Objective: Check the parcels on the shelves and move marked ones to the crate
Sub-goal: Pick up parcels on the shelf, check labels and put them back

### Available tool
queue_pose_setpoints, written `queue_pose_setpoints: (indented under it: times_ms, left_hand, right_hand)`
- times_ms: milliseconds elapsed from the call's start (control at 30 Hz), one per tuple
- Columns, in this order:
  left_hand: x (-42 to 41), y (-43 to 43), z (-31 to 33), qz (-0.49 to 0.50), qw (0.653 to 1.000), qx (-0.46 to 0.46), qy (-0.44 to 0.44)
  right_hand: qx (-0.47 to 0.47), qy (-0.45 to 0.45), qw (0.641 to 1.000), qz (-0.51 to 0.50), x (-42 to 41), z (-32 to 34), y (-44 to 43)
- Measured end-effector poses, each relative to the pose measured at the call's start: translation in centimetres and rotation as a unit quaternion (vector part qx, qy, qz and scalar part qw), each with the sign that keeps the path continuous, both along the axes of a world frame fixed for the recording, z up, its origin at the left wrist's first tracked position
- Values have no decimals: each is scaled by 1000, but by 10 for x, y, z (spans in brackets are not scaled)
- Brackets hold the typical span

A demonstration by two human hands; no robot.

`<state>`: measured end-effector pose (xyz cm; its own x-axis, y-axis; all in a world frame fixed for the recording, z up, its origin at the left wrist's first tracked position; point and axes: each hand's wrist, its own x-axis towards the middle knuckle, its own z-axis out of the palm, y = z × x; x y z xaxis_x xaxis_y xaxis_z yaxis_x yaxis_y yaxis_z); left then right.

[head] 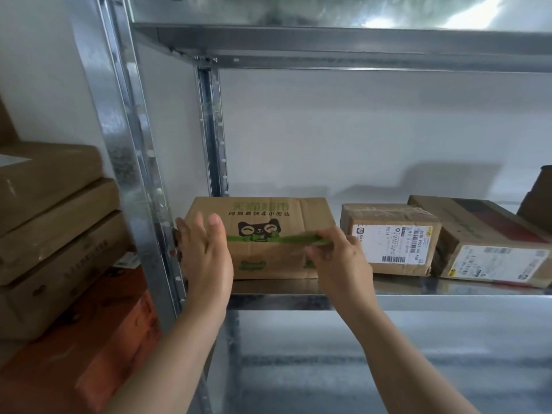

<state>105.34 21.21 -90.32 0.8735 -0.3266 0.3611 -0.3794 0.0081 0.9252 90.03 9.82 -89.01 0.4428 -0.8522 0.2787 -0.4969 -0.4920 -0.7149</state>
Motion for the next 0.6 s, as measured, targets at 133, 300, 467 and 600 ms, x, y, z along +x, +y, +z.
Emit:
queue_pose_setpoints:
  times_ms: [133,300,467,600]
  left_hand:
    - [3,0,1,0,1000,10,16]
    - [-11,0,21,20,994,105,16]
    - [-9,-5,32,79,981,176,7]
    - [-9,0,24,73,989,129,-4]
  right_hand:
    - [-2,-32,999,-16,-3,-3,-2]
    - [4,-67,997,-29,-10,-6,-6]
    - [32,-127,991,-26,-21,-8,-15]
    - [69,-203,977,-18,-29,-5,-17]
